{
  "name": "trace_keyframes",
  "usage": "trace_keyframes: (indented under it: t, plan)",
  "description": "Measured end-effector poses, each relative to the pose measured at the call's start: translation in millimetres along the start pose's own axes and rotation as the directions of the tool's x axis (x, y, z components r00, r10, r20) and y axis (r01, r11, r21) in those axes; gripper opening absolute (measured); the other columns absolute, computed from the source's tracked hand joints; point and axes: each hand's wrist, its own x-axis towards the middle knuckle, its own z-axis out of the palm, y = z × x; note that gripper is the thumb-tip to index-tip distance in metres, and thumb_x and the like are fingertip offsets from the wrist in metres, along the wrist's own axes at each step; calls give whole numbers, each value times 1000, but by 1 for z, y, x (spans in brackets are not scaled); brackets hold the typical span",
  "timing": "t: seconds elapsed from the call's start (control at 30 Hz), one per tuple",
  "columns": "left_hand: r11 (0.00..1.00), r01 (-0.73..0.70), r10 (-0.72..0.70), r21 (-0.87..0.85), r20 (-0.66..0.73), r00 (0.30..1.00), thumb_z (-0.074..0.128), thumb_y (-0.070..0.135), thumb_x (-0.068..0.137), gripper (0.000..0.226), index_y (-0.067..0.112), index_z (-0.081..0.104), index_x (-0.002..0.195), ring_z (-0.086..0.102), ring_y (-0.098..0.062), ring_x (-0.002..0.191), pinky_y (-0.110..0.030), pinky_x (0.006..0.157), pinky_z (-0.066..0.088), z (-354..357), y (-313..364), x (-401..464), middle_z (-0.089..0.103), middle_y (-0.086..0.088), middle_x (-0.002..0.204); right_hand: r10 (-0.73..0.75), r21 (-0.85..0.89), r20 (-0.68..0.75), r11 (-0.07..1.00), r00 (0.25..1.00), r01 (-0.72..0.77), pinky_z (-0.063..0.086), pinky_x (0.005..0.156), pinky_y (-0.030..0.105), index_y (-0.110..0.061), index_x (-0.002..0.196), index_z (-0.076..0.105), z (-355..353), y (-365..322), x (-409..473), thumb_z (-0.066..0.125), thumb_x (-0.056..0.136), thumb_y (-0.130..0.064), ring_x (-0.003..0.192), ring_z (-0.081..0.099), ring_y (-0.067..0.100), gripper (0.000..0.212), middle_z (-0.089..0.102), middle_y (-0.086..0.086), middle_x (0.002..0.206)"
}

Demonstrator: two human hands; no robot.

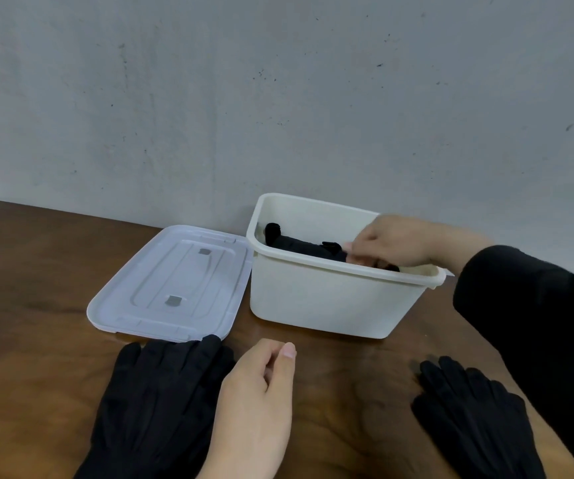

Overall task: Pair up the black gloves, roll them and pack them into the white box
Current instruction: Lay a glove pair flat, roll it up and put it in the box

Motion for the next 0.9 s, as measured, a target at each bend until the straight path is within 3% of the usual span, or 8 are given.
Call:
trace_keyframes:
  t: [0.1,0.2,0.33,0.47,0.6,0.77,0.83,0.9]
  plan:
    - [1000,-24,24,8,14,1000,42,45,96,29,32,62,80,57,-2,80,-13,70,46,-1,2,-1,65,5,78,-94,221,-507,947,857,234,46,59,27,-25,71,68,14,-29,-42,52,100,-42,63,62,17,37,70,-2,72]
    - [997,-74,74,-22,27,997,37,51,93,40,28,60,70,58,-3,73,-13,66,46,-4,6,-5,63,5,71,-59,336,-731,836,680,433,43,57,28,-30,67,62,70,-59,-99,52,100,-37,62,57,15,35,67,1,75]
    - [976,-136,163,-168,155,974,32,53,95,52,23,59,62,51,-4,56,-15,55,38,-4,11,-16,56,6,57,-52,448,-639,786,768,426,47,81,13,-38,102,68,167,-70,-144,50,101,-22,99,63,1,24,66,-19,101]
    - [982,-175,137,67,378,916,38,53,98,50,25,63,65,60,-5,65,-18,60,46,-3,7,-22,66,6,68,-64,419,-494,856,867,302,41,98,8,-47,124,60,199,-40,-171,52,102,-24,117,52,-15,33,61,-35,118]
    - [934,-271,148,231,441,885,39,56,97,44,28,60,70,59,-4,68,-17,61,45,-4,7,-27,64,2,74,-66,151,-530,974,846,171,33,104,6,-48,120,64,173,13,-212,45,98,-49,120,48,-16,29,57,-38,119]
    - [899,-343,177,272,491,853,42,57,97,41,29,64,77,56,-6,63,-21,60,45,-5,6,-30,65,0,73,-4,-31,-192,1000,981,-2,31,94,0,-70,109,45,147,92,-254,42,76,-77,122,30,-27,34,28,-50,129]
    - [882,-374,190,287,510,839,41,58,96,43,27,64,78,58,-10,67,-22,62,45,-4,6,-31,64,0,74,-1,-42,-107,999,994,-4,29,98,1,-72,107,44,154,111,-261,46,73,-76,125,26,-28,34,21,-52,134]
    - [869,-396,200,297,521,830,40,58,96,44,27,64,78,59,-11,72,-23,64,46,-3,5,-32,64,1,74,-27,-24,-146,999,989,24,32,98,1,-71,99,50,161,120,-264,52,80,-63,122,37,-24,21,33,-50,133]
